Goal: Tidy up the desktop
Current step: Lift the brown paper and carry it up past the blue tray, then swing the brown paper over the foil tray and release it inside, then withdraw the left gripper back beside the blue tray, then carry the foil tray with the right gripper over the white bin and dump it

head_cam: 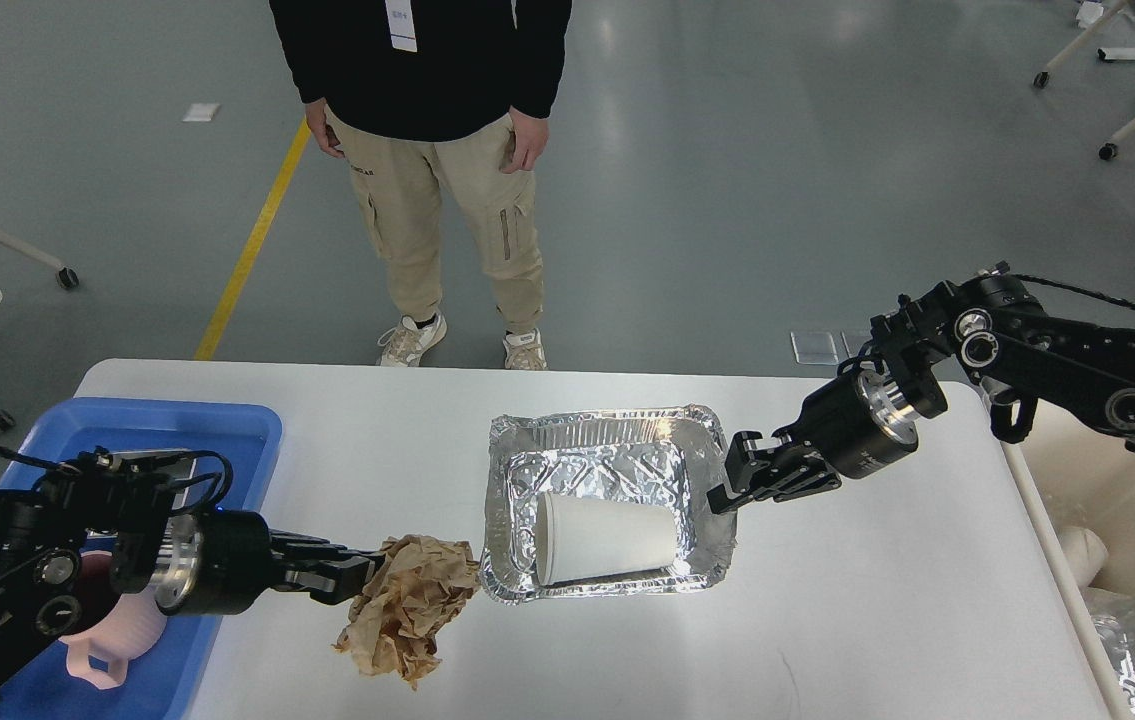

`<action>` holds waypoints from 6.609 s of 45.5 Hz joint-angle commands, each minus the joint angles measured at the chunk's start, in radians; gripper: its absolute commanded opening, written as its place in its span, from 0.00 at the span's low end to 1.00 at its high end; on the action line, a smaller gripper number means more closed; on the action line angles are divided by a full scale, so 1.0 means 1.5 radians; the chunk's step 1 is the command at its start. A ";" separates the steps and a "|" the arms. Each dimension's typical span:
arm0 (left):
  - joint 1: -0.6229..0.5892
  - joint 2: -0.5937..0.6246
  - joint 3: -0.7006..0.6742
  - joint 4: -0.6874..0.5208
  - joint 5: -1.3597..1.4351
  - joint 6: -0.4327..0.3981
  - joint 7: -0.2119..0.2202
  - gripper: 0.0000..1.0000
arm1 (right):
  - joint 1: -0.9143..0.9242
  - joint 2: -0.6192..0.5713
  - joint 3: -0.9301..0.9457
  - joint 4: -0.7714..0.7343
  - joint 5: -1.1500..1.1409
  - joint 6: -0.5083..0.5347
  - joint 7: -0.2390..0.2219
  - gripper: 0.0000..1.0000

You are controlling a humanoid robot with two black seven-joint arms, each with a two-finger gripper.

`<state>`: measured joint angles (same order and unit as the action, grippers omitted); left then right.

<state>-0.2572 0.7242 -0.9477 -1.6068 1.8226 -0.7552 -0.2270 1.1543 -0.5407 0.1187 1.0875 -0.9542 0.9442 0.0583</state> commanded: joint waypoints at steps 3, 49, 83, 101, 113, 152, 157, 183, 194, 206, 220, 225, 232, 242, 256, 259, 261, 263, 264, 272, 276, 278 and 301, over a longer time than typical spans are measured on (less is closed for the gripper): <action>0.076 0.007 -0.100 -0.016 0.000 0.002 -0.001 0.10 | 0.007 -0.001 -0.001 0.000 0.000 -0.001 0.000 0.00; 0.173 0.010 -0.565 -0.032 -0.142 -0.006 -0.012 0.11 | 0.020 0.003 -0.015 0.001 0.000 0.004 -0.002 0.00; -0.262 -0.088 -0.112 0.000 -0.139 -0.002 0.018 0.12 | 0.038 0.008 -0.018 0.008 0.000 0.007 -0.002 0.00; -0.345 -0.175 0.037 0.059 -0.083 0.005 0.019 0.12 | 0.053 0.000 -0.024 0.023 0.001 0.010 -0.002 0.00; -0.341 -0.184 0.059 0.084 -0.069 0.005 0.019 0.14 | 0.054 -0.004 -0.030 0.024 0.002 0.010 -0.002 0.00; -0.301 -0.208 0.044 0.115 -0.109 0.097 0.026 0.94 | 0.062 -0.029 -0.036 0.026 0.016 0.010 -0.002 0.00; -0.297 -0.206 0.044 0.116 -0.128 0.134 0.026 0.95 | 0.060 -0.028 -0.036 0.026 0.016 0.010 -0.005 0.00; -0.034 -0.163 -0.221 0.108 -0.226 0.285 0.134 0.97 | 0.055 -0.027 -0.050 0.024 0.016 0.010 -0.008 0.00; 0.091 -0.054 -0.280 0.114 -0.533 0.275 0.190 0.97 | 0.056 -0.029 -0.052 0.024 0.016 0.010 -0.008 0.00; 0.125 -0.016 -0.350 0.196 -0.857 0.315 0.189 0.97 | 0.054 -0.028 -0.053 0.020 0.016 0.010 -0.008 0.00; 0.169 0.036 -0.388 0.222 -1.027 0.298 0.227 0.97 | 0.054 -0.042 -0.068 0.020 0.026 0.010 -0.007 0.00; 0.166 0.028 -0.383 0.235 -1.043 0.327 0.226 0.97 | 0.054 -0.052 -0.068 0.020 0.031 0.010 -0.008 0.00; 0.164 -0.034 -0.394 0.271 -1.045 0.302 0.228 0.97 | 0.054 -0.062 -0.068 0.021 0.031 0.010 -0.008 0.00; 0.163 -0.067 -0.400 0.282 -1.101 0.290 0.303 0.97 | 0.054 -0.072 -0.064 0.024 0.032 0.008 -0.008 0.00; 0.145 -0.038 -0.402 0.282 -1.242 0.290 0.412 0.97 | 0.052 -0.098 -0.059 0.025 0.033 0.010 -0.007 0.00; 0.134 -0.037 -0.402 0.282 -1.261 0.291 0.414 0.97 | 0.051 -0.104 -0.058 0.024 0.040 0.010 -0.007 0.00; 0.132 -0.037 -0.401 0.282 -1.269 0.291 0.414 0.97 | 0.051 -0.108 -0.058 0.023 0.053 0.010 -0.008 0.00; 0.131 -0.037 -0.402 0.286 -1.270 0.284 0.412 0.97 | 0.050 -0.114 -0.058 0.022 0.070 0.010 -0.008 0.00; 0.131 -0.037 -0.403 0.290 -1.270 0.283 0.411 0.97 | 0.050 -0.117 -0.059 0.021 0.077 0.010 -0.008 0.00; 0.125 -0.037 -0.402 0.316 -1.270 0.247 0.384 0.97 | 0.038 -0.165 -0.059 0.022 0.114 0.010 -0.008 0.00; 0.126 -0.034 -0.396 0.321 -1.269 0.238 0.358 0.97 | 0.024 -0.197 -0.059 0.023 0.132 0.010 -0.009 0.00; 0.128 -0.032 -0.394 0.324 -1.268 0.237 0.356 0.97 | 0.017 -0.215 -0.060 0.024 0.139 0.010 -0.009 0.00; 0.137 -0.038 -0.393 0.333 -1.265 0.215 0.345 0.97 | -0.047 -0.427 -0.064 0.013 0.259 0.002 -0.013 0.00</action>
<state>-0.0524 0.6726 -1.5408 -1.1071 -0.0761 -0.4321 0.2926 1.1086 -1.1215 0.0244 1.1152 -0.6078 0.9541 0.0383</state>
